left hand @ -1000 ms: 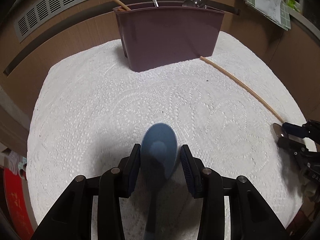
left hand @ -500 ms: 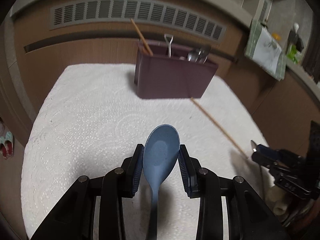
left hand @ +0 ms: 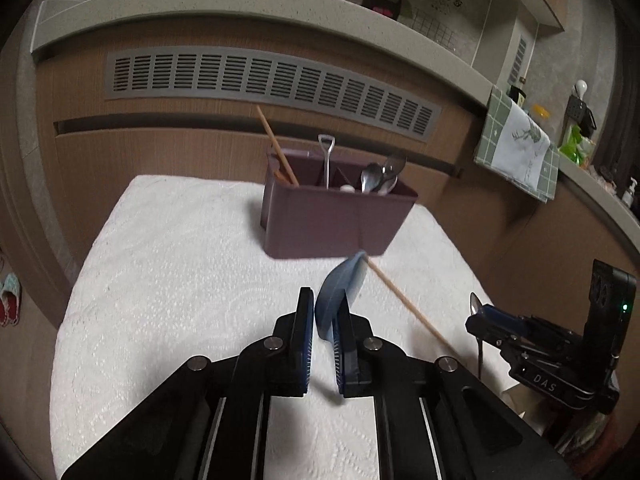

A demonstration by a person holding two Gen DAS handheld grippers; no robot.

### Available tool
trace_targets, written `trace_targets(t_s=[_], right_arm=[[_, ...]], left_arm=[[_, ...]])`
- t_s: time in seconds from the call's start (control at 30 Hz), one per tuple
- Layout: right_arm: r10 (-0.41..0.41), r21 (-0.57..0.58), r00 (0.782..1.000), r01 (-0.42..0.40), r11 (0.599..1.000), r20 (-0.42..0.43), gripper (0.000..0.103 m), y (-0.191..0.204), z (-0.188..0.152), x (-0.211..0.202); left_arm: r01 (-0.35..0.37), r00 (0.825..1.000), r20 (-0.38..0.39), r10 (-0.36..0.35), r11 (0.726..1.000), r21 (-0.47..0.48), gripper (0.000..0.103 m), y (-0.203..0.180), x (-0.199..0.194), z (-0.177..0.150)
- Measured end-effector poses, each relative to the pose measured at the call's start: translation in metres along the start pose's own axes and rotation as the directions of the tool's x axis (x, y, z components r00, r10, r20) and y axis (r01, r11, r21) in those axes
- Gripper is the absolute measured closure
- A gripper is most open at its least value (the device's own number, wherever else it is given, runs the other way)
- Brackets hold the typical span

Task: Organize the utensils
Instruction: 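Lift both spoons with both tools over the purple holder, then open both tools above the purple holder to drop the spoons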

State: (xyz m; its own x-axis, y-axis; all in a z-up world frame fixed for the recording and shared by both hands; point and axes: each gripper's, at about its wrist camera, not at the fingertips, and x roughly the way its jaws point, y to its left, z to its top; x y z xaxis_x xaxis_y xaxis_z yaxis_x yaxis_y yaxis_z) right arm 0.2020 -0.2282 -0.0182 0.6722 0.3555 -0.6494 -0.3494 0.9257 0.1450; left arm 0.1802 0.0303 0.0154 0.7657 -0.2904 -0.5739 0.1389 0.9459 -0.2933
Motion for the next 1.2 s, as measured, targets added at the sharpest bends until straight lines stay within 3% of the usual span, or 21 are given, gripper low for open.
trace_targets(t_s=[0.13, 0.33, 0.47, 0.57, 0.7, 0.8, 0.87, 1.0, 1.2], right_arm=[[0.003, -0.009, 0.998, -0.003, 1.0, 0.063, 0.073, 0.002, 0.029, 0.0], [-0.016, -0.073, 0.997, 0.022, 0.997, 0.078, 0.073, 0.008, 0.054, 0.006], [-0.037, -0.097, 0.988, 0.052, 0.994, 0.148, 0.073, 0.007, 0.081, -0.004], [-0.031, -0.09, 0.96, 0.059, 0.994, 0.279, 0.073, 0.005, 0.123, -0.032], [-0.022, -0.085, 0.884, 0.069, 0.994, 0.467, 0.073, 0.009, 0.182, -0.071], [-0.039, -0.084, 0.849, 0.098, 0.992, 0.527, 0.073, 0.014, 0.21, -0.07], [-0.033, -0.087, 0.84, 0.095, 0.992, 0.541, 0.073, 0.016, 0.22, -0.058], [-0.025, -0.092, 0.866, 0.082, 0.992, 0.5, 0.073, 0.016, 0.228, -0.015], [-0.046, -0.038, 0.925, 0.066, 0.997, 0.377, 0.073, -0.003, 0.219, 0.063]], left_arm=[[0.003, 0.998, 0.065, -0.006, 0.999, 0.036, 0.097, -0.003, 0.0, 0.02], [0.001, 0.997, 0.074, -0.004, 0.999, 0.04, 0.097, 0.004, 0.007, 0.04], [-0.019, 0.985, 0.175, 0.002, 0.995, 0.095, 0.097, -0.009, -0.015, 0.077], [-0.03, 0.963, 0.271, -0.008, 0.99, 0.136, 0.097, -0.021, -0.038, 0.114], [-0.092, 0.934, 0.357, 0.014, 0.975, 0.204, 0.097, -0.039, -0.046, 0.158], [-0.121, 0.933, 0.359, 0.029, 0.964, 0.235, 0.097, -0.043, -0.029, 0.172], [-0.147, 0.933, 0.355, 0.054, 0.959, 0.243, 0.097, -0.041, -0.012, 0.175], [-0.125, 0.951, 0.305, 0.057, 0.97, 0.207, 0.097, -0.024, 0.028, 0.175], [-0.092, 0.965, 0.259, 0.038, 0.975, 0.202, 0.097, -0.008, 0.08, 0.163]])
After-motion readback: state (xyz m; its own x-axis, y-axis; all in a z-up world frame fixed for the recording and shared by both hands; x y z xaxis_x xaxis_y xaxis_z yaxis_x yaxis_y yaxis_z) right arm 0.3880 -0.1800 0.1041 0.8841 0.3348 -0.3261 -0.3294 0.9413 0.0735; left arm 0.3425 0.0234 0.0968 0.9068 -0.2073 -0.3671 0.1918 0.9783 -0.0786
